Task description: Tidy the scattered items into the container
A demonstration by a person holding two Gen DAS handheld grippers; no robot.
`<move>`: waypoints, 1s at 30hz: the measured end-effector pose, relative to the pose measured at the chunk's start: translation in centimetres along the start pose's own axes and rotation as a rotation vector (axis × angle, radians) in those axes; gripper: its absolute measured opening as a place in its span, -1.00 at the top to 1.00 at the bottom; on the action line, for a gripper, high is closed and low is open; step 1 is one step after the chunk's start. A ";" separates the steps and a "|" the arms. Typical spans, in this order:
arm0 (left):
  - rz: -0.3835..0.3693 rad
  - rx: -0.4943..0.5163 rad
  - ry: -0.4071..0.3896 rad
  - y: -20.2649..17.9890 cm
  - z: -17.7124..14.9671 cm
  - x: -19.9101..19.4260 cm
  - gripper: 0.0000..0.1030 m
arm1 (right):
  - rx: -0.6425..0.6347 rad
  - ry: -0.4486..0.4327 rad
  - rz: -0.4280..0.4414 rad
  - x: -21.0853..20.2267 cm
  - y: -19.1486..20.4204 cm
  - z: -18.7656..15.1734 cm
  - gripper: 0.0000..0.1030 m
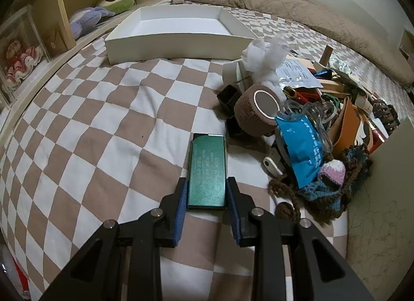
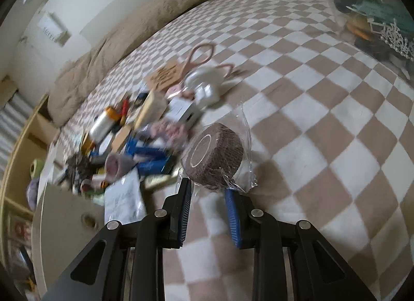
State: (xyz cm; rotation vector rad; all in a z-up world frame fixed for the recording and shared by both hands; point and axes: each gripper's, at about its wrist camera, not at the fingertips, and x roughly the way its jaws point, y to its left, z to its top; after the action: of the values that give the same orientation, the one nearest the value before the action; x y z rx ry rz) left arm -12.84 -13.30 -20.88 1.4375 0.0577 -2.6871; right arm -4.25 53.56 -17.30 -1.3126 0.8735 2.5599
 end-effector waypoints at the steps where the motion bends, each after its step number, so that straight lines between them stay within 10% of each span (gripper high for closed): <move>1: 0.006 0.007 -0.002 -0.1 0.0 0.1 0.42 | -0.009 0.011 0.004 -0.1 0.3 -0.3 0.48; 8: 0.017 0.031 -0.014 -0.9 0.4 0.6 0.05 | -0.144 0.068 -0.117 -0.5 2.3 -3.0 0.42; 10: 0.037 0.039 -0.021 -1.0 0.7 0.9 -0.03 | -0.173 0.058 -0.142 -0.8 2.7 -3.4 -0.38; 12: 0.047 0.035 -0.030 -1.1 0.9 1.2 -0.11 | -0.197 0.034 -0.170 -1.3 3.2 -3.6 -0.65; 19: 0.066 0.037 -0.039 -1.2 1.6 2.3 -0.28 | -0.222 -0.005 -0.323 -2.4 2.6 -3.6 -0.65; 25: 0.071 0.048 -0.043 -1.4 1.6 2.0 0.36 | -0.176 -0.036 -0.310 -2.7 1.1 -2.5 -0.65; 30: 0.068 0.041 -0.031 -1.2 1.5 1.6 0.44 | -0.197 -0.080 -0.268 -2.2 1.5 -1.4 -0.65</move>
State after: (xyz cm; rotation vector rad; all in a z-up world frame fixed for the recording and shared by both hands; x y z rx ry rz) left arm -15.09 -12.30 -21.38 1.3825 -0.0477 -2.6695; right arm -2.47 51.85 -15.63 -1.2669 0.4079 2.5124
